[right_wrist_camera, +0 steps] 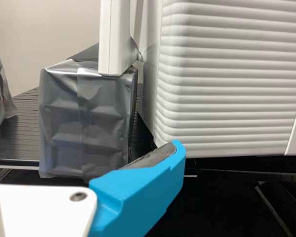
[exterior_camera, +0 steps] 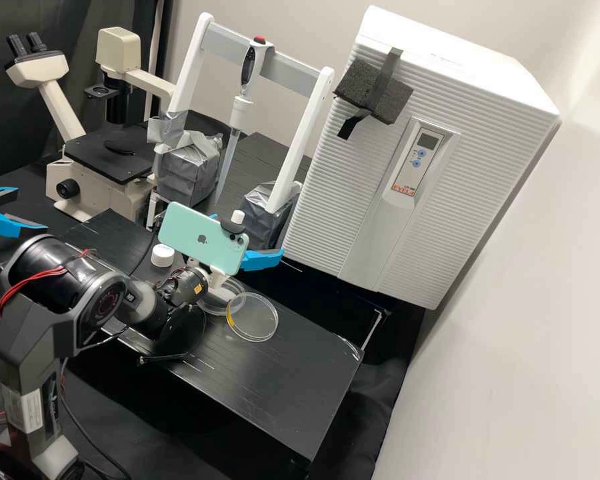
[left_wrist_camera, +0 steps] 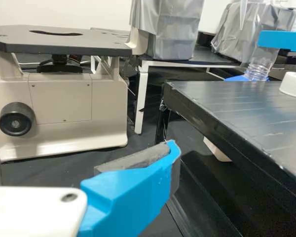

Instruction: Close the bottle

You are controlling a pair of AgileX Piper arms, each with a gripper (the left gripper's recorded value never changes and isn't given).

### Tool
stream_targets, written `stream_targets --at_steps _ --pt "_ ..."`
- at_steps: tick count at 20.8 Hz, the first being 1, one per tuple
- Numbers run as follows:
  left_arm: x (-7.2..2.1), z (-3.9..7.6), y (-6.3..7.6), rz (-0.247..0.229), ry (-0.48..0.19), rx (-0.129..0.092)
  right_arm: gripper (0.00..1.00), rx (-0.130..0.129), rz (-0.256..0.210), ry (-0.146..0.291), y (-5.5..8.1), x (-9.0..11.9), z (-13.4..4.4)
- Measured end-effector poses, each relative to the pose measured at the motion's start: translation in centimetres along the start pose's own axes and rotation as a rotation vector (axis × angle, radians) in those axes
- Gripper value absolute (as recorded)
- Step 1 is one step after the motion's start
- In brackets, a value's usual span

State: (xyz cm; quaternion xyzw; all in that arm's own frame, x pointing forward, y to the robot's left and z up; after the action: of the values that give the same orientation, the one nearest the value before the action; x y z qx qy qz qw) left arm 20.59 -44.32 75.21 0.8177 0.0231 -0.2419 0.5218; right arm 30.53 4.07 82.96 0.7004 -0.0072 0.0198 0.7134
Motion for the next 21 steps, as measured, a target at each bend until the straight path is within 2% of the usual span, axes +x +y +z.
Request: stream_targets --at_steps 4,10,12,15,17,19,21 --pt "0.10 -0.1 -0.3 -0.014 0.005 -0.007 1.00 0.000 0.000 0.000 0.0 0.0 0.0" --pt "0.30 0.2 -0.3 -0.015 -0.013 -0.002 1.00 -0.001 0.004 0.005 0.2 -0.4 -0.1" --pt "0.46 0.3 -0.2 -0.012 -0.020 0.002 1.00 0.014 0.007 0.030 0.8 -1.5 -0.6" --pt "0.69 0.3 0.1 -0.004 -0.026 0.007 1.00 0.045 0.016 0.100 1.7 -3.8 -2.0" --pt "0.80 0.3 0.1 -0.004 -0.026 0.007 1.00 0.052 0.020 0.156 2.1 -5.3 -2.8" --pt "0.84 0.2 0.0 -0.009 -0.024 0.004 1.00 0.059 0.016 0.190 2.2 -6.6 -3.2" --pt "0.88 0.1 -0.2 -0.015 -0.022 0.001 1.00 0.066 -0.009 0.219 1.9 -8.0 -3.4"
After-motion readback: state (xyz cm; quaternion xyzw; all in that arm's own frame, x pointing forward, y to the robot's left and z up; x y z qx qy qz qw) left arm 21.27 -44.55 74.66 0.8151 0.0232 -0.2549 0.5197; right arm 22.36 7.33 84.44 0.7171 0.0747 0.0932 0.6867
